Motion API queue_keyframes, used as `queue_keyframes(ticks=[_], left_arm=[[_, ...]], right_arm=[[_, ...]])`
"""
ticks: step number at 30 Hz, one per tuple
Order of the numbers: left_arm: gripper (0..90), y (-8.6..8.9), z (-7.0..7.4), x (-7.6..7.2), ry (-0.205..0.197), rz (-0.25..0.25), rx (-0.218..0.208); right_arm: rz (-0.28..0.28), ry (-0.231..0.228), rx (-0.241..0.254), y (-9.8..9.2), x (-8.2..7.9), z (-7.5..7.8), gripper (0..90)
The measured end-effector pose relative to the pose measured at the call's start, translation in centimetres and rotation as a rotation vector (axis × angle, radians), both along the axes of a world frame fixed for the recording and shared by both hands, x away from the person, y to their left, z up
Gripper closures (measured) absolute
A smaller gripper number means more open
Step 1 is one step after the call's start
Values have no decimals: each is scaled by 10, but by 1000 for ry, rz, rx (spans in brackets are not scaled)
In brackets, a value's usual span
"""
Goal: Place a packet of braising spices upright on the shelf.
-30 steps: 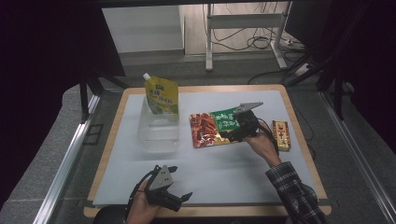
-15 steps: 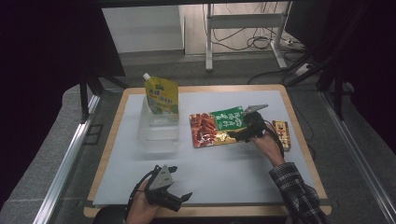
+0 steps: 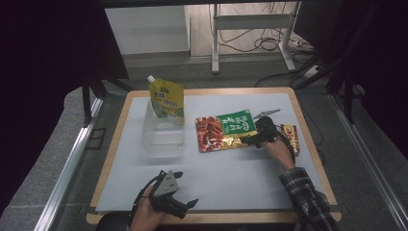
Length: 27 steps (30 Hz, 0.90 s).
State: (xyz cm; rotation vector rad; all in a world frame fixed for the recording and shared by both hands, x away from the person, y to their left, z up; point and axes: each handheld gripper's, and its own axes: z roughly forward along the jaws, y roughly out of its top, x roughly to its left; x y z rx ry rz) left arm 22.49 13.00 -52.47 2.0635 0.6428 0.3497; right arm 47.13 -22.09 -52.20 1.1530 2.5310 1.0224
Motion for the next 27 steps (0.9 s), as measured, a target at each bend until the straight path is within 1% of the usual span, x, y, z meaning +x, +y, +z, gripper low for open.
queue_keyframes(ticks=[4, 6, 9, 11, 12, 13, 14, 15, 16, 17, 18, 20, 23, 24, 27], left_arm=[[0, 0, 0, 0, 1, -1, 1], [0, 0, 0, 0, 1, -1, 1], [0, -1, 0, 0, 0, -2, 1], [0, -1, 0, 0, 1, -3, 2], [0, -1, 0, 0, 1, -3, 2], [0, -1, 0, 0, 1, -2, 3], [0, -1, 0, 0, 1, -3, 2], [0, -1, 0, 0, 1, -3, 2], [0, -1, 0, 0, 1, -3, 3], [0, -1, 0, 0, 1, -3, 3], [0, -1, 0, 0, 1, -4, 3], [0, -1, 0, 0, 1, -4, 3], [0, -1, -1, 0, 2, -6, 5], [0, -1, -1, 0, 2, -6, 5], [0, -2, -1, 0, 2, -9, 5]], right_arm=[[-1, 2, -5, 1, 0, -1, 0], [-11, 13, 11, 0, 0, 0, 0], [-18, 30, 49, -2, 1, 0, 0], [-19, 34, 58, -3, 1, 0, 0], [-23, 44, 79, -4, 1, 1, 0], [-23, 44, 79, -4, 1, 1, 0], [-28, 53, 107, -5, 2, 2, 0], [-28, 53, 107, -5, 2, 2, 0], [-29, 55, 133, -7, 1, 4, 0], [-29, 55, 133, -7, 1, 4, 0], [-30, 52, 151, -7, 1, 6, 0], [-28, 51, 156, -7, 1, 7, 0], [-30, 49, 184, -7, 0, 9, 0], [-30, 49, 184, -7, 0, 9, 0], [-24, 59, 220, -8, -1, 11, 9]])
